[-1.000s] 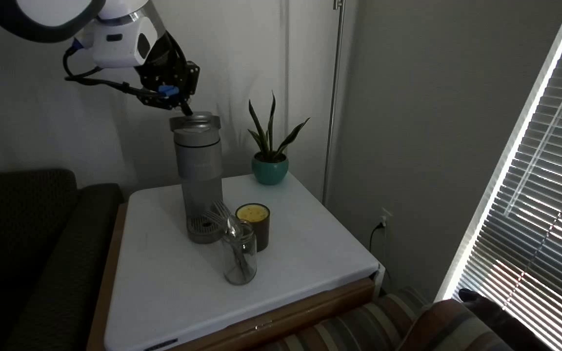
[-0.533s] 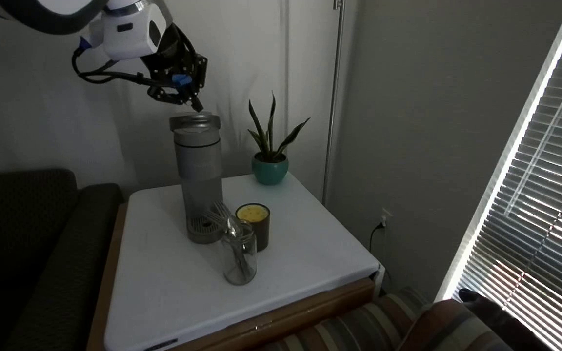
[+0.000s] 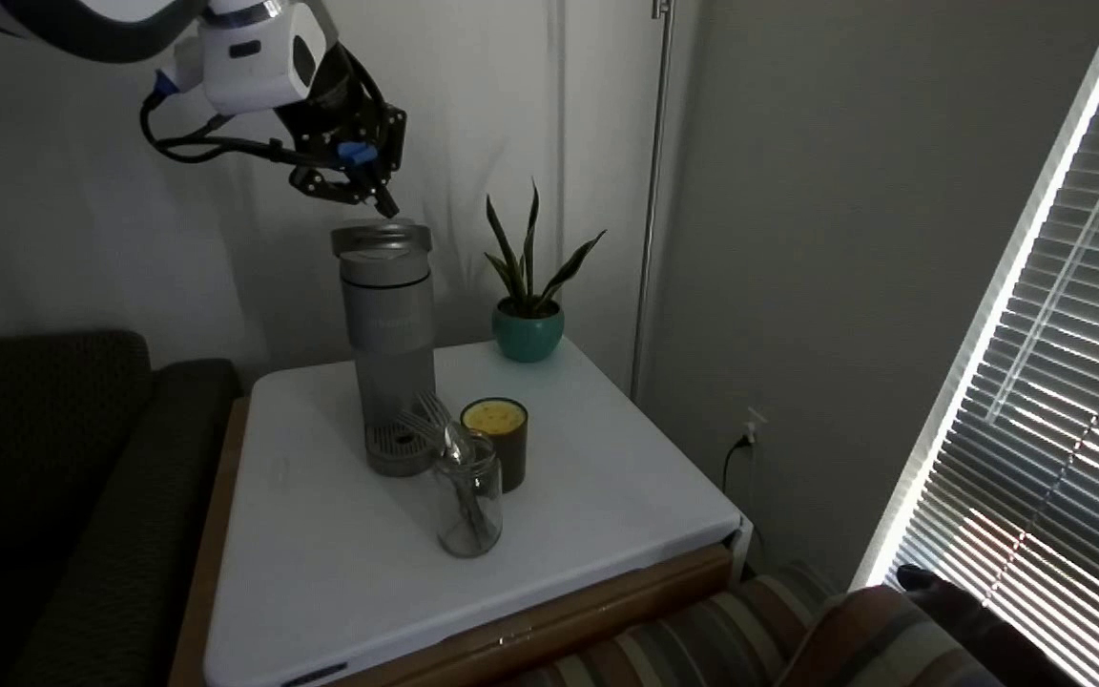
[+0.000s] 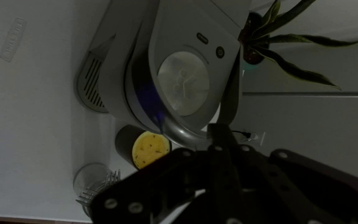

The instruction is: Close the coffeemaker then open it

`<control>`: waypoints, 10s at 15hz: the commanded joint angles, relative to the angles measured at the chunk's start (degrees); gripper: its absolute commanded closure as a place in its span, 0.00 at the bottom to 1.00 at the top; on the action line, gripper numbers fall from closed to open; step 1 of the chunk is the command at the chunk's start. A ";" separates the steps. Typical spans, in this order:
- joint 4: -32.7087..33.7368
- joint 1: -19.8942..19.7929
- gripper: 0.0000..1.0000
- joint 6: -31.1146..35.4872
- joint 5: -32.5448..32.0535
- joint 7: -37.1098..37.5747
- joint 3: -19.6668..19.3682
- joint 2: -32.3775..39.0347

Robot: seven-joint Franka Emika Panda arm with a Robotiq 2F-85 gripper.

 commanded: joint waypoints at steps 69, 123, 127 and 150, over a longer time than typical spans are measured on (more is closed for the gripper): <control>-12.54 0.14 1.00 -9.22 1.98 12.75 -2.50 -0.98; -1.23 -1.71 1.00 0.87 74.32 -42.91 5.28 6.26; -0.80 -1.72 1.00 0.84 74.06 -42.86 5.21 6.24; 0.55 -0.29 1.00 0.48 73.74 -43.43 2.85 5.22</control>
